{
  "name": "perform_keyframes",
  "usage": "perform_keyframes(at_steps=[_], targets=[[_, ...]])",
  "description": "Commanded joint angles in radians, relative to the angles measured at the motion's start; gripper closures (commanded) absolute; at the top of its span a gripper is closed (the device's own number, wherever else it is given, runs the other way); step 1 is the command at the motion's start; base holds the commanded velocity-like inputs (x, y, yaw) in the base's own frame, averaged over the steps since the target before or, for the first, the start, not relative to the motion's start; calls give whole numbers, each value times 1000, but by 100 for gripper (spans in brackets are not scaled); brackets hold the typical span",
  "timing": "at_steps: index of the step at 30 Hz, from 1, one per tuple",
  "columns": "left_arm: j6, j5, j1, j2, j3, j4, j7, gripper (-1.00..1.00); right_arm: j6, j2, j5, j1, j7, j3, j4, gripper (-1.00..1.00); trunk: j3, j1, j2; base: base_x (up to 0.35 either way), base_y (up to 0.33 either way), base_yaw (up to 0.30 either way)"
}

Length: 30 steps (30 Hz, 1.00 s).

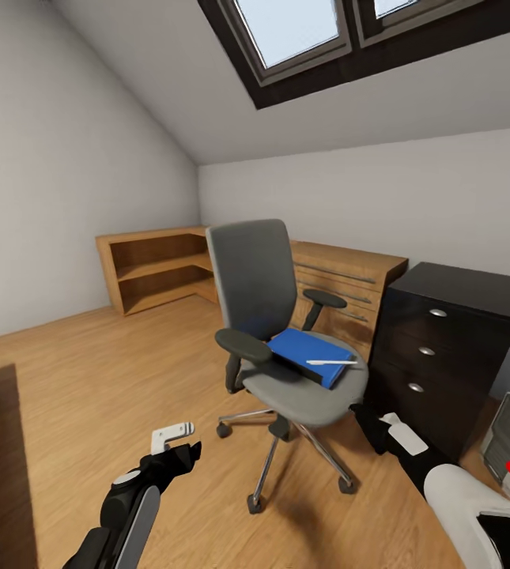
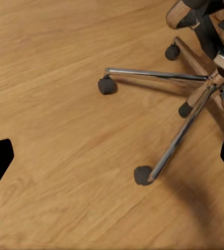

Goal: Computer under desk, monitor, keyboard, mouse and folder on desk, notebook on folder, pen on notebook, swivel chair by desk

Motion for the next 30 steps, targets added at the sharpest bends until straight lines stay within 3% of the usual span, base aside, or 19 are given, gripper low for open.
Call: perform_keyframes(at_steps=[1,9,14,30], targets=[[3,11,-1,0,-1,-1,9,-100,6,1,-3,0,-7,-4,-1,-100,-1,0,0,-96,0,0],[3,11,-1,1,-1,-1,9,-100,5,8,-2,0,-5,-1,0,-100,-1,0,0,-24,0,132],[2,10,-1,0,-2,-1,9,-100,3,28,3,0,-4,1,0,-100,-1,0,0,-1,0,210],[2,9,-1,0,-10,-1,8,-100,2,39,11,0,-4,3,0,-100,-1,0,0,1,0,11]])
